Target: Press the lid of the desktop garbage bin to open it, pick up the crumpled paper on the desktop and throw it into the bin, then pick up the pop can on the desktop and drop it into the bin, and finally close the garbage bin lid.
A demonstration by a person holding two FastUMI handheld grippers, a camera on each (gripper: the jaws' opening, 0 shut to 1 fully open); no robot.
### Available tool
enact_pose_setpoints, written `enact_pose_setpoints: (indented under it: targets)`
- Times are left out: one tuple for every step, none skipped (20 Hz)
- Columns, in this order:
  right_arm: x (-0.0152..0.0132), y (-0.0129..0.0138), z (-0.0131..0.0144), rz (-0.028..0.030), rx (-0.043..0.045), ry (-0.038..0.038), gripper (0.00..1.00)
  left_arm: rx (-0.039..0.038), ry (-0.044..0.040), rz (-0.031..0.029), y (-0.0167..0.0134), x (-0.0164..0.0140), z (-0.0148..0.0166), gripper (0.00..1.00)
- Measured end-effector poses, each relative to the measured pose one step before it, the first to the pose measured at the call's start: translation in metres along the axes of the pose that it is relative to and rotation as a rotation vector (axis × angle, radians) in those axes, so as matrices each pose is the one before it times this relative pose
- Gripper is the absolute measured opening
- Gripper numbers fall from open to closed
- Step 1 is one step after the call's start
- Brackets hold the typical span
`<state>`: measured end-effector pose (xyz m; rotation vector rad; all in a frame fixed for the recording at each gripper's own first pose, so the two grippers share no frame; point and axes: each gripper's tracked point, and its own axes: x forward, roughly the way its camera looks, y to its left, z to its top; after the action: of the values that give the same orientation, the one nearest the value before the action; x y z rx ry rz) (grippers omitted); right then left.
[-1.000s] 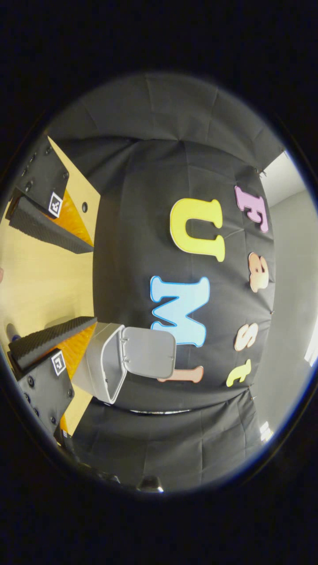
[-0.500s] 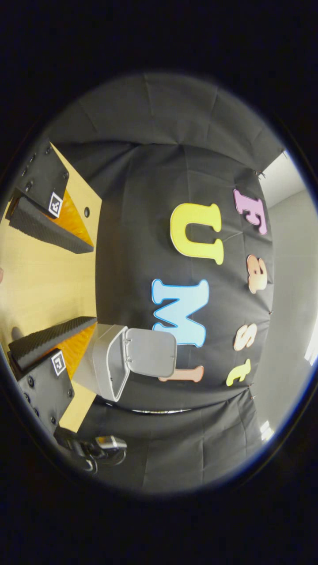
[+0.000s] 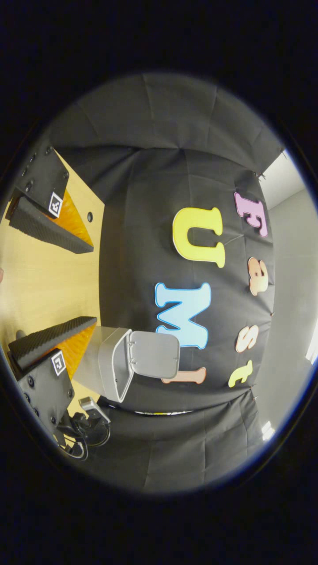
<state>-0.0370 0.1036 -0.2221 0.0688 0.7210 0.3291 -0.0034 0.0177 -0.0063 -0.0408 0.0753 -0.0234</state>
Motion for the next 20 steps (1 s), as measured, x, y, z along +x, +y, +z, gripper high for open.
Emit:
enact_pose_setpoints:
  targets:
    - [0.00262,-0.00083,-0.00214,-0.00175,-0.00791,0.0081,0.98,0.0001,0.00087,0.00237,0.0001,-0.00018,-0.00072,0.96]
    - [0.00238,-0.00132,-0.00059,-0.0026,-0.00733,0.0067,0.98,-0.00159,0.00149,0.00104,0.00016,0.00109,-0.00047,0.96]
    - [0.00183,0.00025,-0.00248,-0.0025,-0.00798,0.00753,0.98,-0.00285,0.00125,0.00187,0.00028,0.00029,-0.00096,0.96]
    - [0.00141,-0.00104,-0.00097,-0.00436,-0.00643,0.00592,0.98,-0.00307,0.00077,0.0028,0.00043,0.00058,0.00008,0.96]
    - [0.0017,-0.0003,-0.00281,-0.00178,-0.00399,0.00495,0.98,-0.00103,0.00119,-0.0022,-0.00045,0.00071,0.00031,0.96]
    - [0.0005,-0.00093,-0.00186,-0.00014,-0.00092,0.00534,0.98,0.00148,0.0023,0.00164,-0.00076,-0.00073,-0.00128,0.96]
    - [0.00023,0.00057,-0.00119,0.00332,0.00285,0.00459,0.97,0.00093,0.00048,0.00218,0.00039,0.0007,-0.00092,0.96]
    - [0.00136,-0.00116,-0.00073,-0.00278,0.00395,0.00468,0.95,-0.00095,0.00311,-0.00053,-0.00015,-0.00034,-0.00085,0.96]
    - [-0.0002,-0.00054,0.00115,-0.00262,0.00422,-0.00795,0.86,-0.00292,0.00401,0.00163,0.00003,0.00022,-0.00149,0.96]
    - [0.00043,-0.00195,-0.00046,-0.00707,-0.00138,0.00311,0.86,-0.00424,0.00368,-0.00204,0.00052,0.00236,-0.00281,0.96]
    - [0.00137,-0.00137,0.00032,-0.00391,0.00165,-0.00224,0.86,-0.00405,0.00369,-0.00228,-0.00079,0.00116,-0.0011,0.94]
    - [-0.00085,-0.00146,0.00012,-0.0036,0.00178,-0.0009,0.86,-0.00201,0.00235,-0.00188,-0.00013,0.0004,-0.00002,0.95]
    - [-0.00234,-0.00083,0.00034,-0.00057,0.004,-0.00462,0.85,0.00041,0.00144,-0.00218,0.00006,-0.00278,-0.00112,0.96]
    - [-0.00201,-0.00093,0.00198,0.0002,0.00583,-0.00675,0.85,0.00304,-0.00227,-0.00189,-0.00093,-0.00105,0.00065,0.94]
    - [-0.00188,-0.00055,0.00075,0.00114,0.00818,-0.00953,0.82,0.00439,-0.00337,-0.00377,-0.00064,-0.0001,0.00063,0.96]
    - [-0.00272,-0.00016,0.00209,0.00265,0.00557,-0.00679,0.83,0.00499,-0.00161,-0.00103,-0.00027,0.00125,0.00092,0.96]
    - [-0.00275,-0.0005,0.00275,-0.00098,0.00609,-0.01144,0.83,0.0017,-0.00146,-0.0036,-0.00178,0.00114,-0.00035,0.96]
    - [-0.00392,-0.00114,0.0035,-0.00165,0.00303,-0.01154,0.83,-0.00184,0.00101,-0.00436,-0.0014,0.00135,-0.00083,0.96]
    - [-0.00481,-0.0006,0.00358,-0.00264,0.00357,-0.01451,0.83,-0.00364,0.00051,-0.00389,-0.00097,0.00069,-0.0005,0.96]
    - [-0.0045,-0.00059,0.00549,-0.00071,0.0039,-0.01721,0.83,-0.00296,-0.00017,-0.0023,-0.00005,0.00099,0.00082,0.96]
